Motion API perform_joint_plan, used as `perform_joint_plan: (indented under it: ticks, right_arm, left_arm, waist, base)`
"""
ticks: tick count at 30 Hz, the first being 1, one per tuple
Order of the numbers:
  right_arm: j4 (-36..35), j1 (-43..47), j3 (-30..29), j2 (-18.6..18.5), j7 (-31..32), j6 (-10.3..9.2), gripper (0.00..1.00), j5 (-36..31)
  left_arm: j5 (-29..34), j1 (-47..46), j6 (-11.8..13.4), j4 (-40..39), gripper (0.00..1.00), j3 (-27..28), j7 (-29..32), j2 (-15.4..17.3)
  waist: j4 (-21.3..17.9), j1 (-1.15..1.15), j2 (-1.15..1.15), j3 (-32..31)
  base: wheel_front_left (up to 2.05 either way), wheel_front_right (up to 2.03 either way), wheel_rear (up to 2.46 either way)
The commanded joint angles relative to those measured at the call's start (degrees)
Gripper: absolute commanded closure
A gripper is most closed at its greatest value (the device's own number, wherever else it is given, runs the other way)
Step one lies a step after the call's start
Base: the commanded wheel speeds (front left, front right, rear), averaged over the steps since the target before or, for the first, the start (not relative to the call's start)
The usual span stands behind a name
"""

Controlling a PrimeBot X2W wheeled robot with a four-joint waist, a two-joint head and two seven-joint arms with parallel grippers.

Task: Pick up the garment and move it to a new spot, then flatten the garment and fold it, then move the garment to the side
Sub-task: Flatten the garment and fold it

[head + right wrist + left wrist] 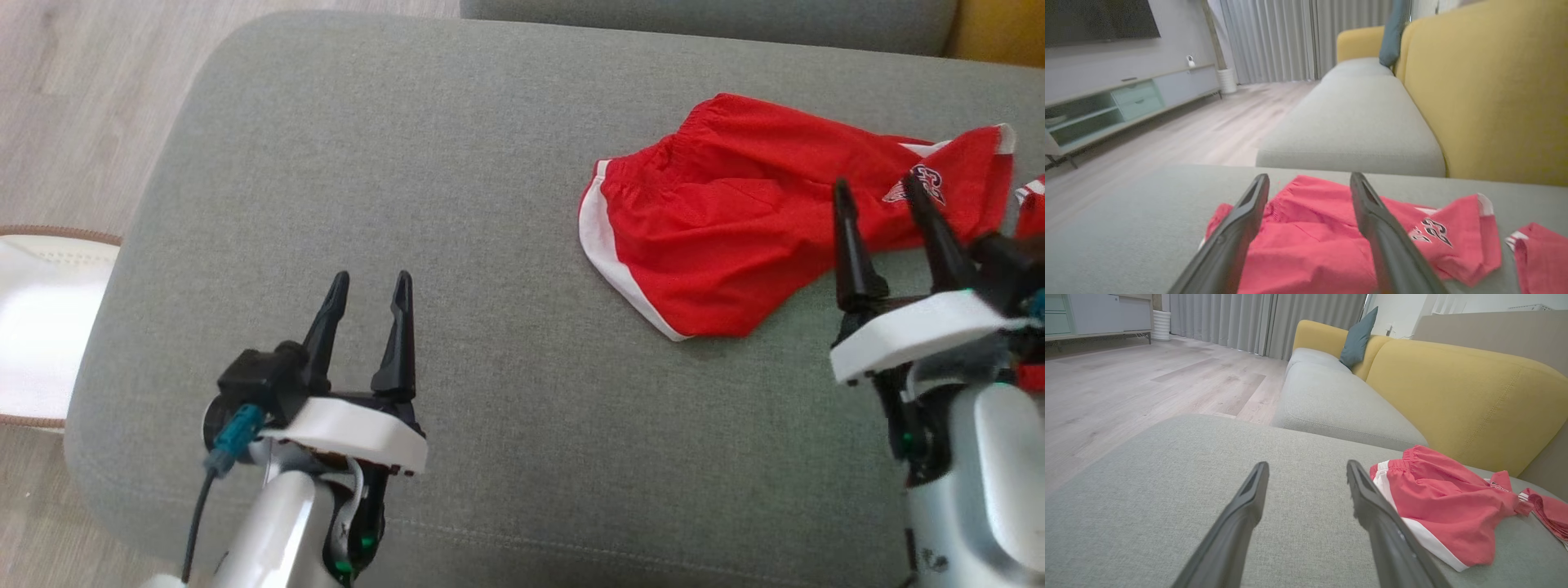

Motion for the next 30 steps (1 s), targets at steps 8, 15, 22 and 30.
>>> perform_joint_plan:
  ticks: [8, 15, 22, 30]
  right_arm:
    - [-0.45, 3.46, 4.13, 0.20, -15.22, 0.37, 0.00, -2.54]
    - [0.66, 9.77, 4.30, 1.46, -21.00, 0.37, 0.00, -3.94]
    - [1.36, 13.64, 5.53, 1.64, -22.65, 0.37, 0.00, -2.64]
    - [1.81, 13.38, 6.17, 1.65, -23.04, 0.37, 0.00, -2.73]
  left_arm:
    - [-0.31, -1.61, -0.43, -3.53, 0.00, 3.54, -0.70, 0.39]
    - [-1.48, 0.14, -1.79, -5.45, 0.00, 4.27, -0.70, 0.39]
    - [-1.19, 2.58, -2.20, -6.91, 0.00, 5.65, -0.70, 0.39]
    - [-1.28, 3.12, -2.37, -7.46, 0.00, 5.80, -0.70, 0.39]
  waist:
    - [-1.88, 0.00, 0.00, -0.96]
    - [-4.21, 0.00, 0.00, -2.20]
    - [-6.45, 0.00, 0.00, -3.18]
    - [-7.14, 0.00, 0.00, -3.03]
  base:
    - [0.00, 0.00, 0.00]
    - [0.00, 0.00, 0.00]
    - [0.00, 0.00, 0.00]
    - [0.00, 0.00, 0.00]
